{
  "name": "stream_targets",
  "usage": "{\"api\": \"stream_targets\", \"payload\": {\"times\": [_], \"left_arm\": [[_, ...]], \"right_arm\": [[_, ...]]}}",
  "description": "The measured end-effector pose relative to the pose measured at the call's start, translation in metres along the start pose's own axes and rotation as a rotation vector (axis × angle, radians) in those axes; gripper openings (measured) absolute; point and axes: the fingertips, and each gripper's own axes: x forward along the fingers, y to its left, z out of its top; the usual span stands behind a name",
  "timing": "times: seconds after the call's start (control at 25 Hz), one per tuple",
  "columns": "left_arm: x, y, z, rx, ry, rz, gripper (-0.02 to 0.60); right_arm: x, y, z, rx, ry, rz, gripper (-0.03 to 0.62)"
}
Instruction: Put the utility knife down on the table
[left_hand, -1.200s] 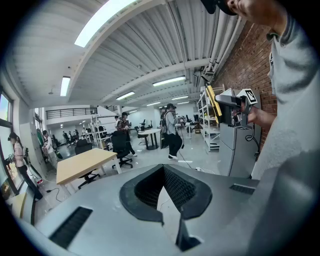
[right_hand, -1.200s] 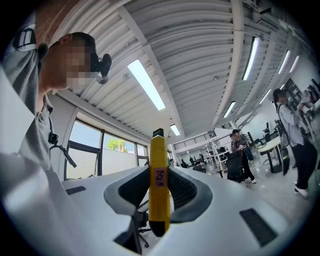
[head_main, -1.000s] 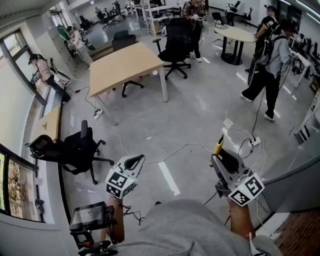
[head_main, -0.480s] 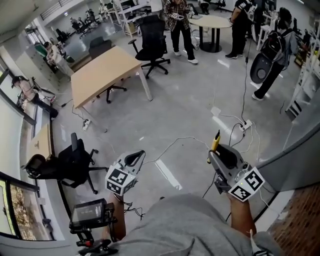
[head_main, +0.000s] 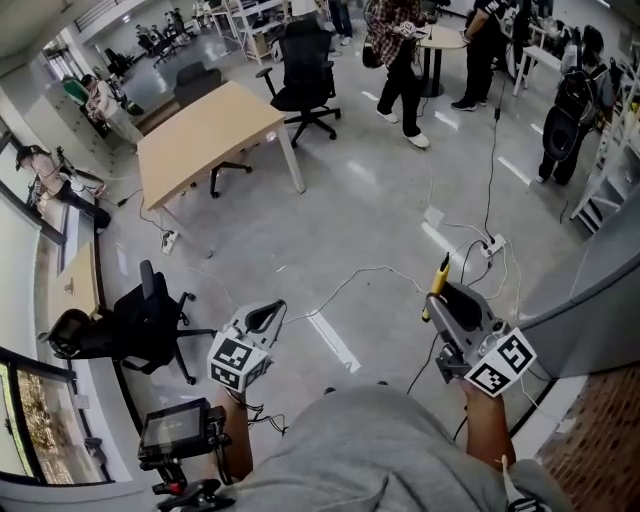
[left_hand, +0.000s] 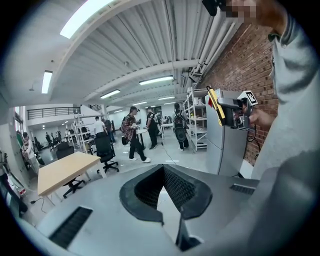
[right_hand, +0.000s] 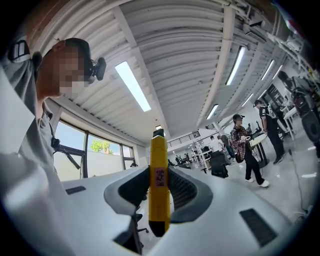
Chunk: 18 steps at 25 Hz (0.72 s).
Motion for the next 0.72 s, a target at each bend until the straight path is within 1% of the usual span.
{"api": "stream_targets", "payload": {"times": [0.32, 0.52, 0.72], "left_arm": [[-0.016, 0.06, -0.023, -0.037, -0.018, -0.018, 0.005], [-0.012, 0.089, -0.036, -0.055, -0.036, -0.048, 0.005], [-0.004, 0.111, -0.039, -0.065, -0.059, -0.085, 0.005]], "right_arm": [[0.053, 0.01, -0.008, -0.019, 0.009, -0.068, 0.117], [0.075, 0.011, -0.01, -0.043, 0.013, -0.121, 0.118], [0.091, 0.014, -0.011, -0.058, 0.014, -0.171, 0.117]]}}
